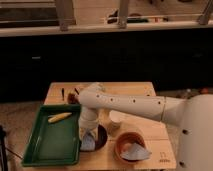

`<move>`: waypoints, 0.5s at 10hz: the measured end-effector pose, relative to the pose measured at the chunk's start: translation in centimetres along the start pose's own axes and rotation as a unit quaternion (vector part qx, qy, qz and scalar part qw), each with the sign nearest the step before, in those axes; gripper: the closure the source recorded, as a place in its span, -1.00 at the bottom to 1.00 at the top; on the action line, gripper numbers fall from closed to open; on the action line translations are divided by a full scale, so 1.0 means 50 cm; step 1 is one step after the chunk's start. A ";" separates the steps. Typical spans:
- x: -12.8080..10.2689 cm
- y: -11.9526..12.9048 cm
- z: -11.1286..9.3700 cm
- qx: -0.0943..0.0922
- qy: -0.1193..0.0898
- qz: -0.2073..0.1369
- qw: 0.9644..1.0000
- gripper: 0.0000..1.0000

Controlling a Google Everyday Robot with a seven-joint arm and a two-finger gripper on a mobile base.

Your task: Wipe purple bowl with sponge

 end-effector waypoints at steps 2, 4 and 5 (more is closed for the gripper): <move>-0.009 0.036 -0.005 0.003 0.001 0.021 1.000 1.00; -0.007 0.081 -0.021 0.005 0.012 0.050 0.999 1.00; 0.014 0.105 -0.038 0.005 0.026 0.068 0.997 1.00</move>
